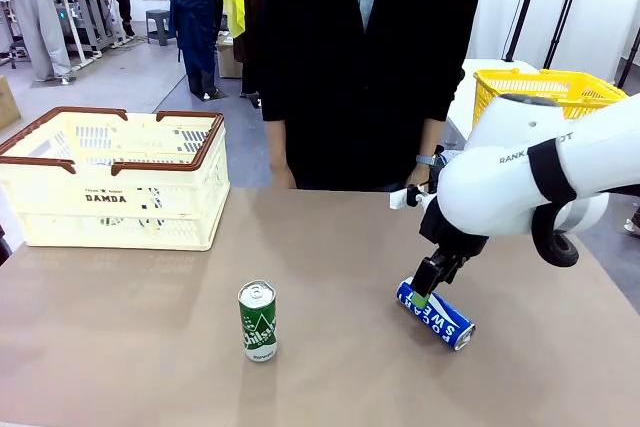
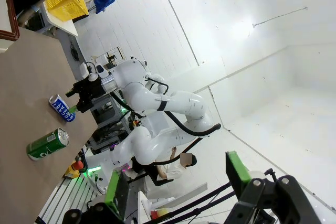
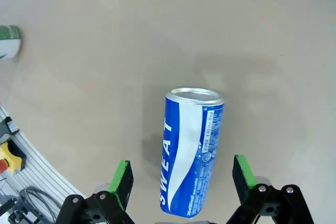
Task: Place the drinks into the Shopping basket.
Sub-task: Pick up one drink and place it into the Shopping basket.
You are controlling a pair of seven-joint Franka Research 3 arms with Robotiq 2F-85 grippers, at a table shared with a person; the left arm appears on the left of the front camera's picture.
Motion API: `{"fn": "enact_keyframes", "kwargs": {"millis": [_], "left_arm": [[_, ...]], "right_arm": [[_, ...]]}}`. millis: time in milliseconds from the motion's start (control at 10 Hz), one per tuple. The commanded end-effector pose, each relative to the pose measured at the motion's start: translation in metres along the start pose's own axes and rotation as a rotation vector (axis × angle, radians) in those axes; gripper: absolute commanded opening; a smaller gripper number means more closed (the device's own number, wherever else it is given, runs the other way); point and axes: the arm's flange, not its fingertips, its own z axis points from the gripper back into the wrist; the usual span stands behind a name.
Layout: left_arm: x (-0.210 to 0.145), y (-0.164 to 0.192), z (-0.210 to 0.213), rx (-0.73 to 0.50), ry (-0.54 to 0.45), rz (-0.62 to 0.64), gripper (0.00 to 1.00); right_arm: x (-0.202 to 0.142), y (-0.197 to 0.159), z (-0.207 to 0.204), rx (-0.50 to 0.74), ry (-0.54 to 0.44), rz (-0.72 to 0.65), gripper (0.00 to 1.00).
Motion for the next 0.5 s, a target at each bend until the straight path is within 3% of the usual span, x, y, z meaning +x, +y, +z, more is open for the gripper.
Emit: {"fn": "enact_keyframes", "kwargs": {"millis": [0, 400], "left_arm": [[0.0, -0.003, -0.001, -0.026, -0.01, -0.012, 1.0], [0.0, -0.003, -0.001, -0.026, -0.01, -0.012, 1.0]], "right_arm": [[0.004, -0.002, -0.027, 0.005, 0.036, -0.023, 1.0], [0.003, -0.004, -0.053, -0.007, 0.056, -0.034, 1.0]]}}
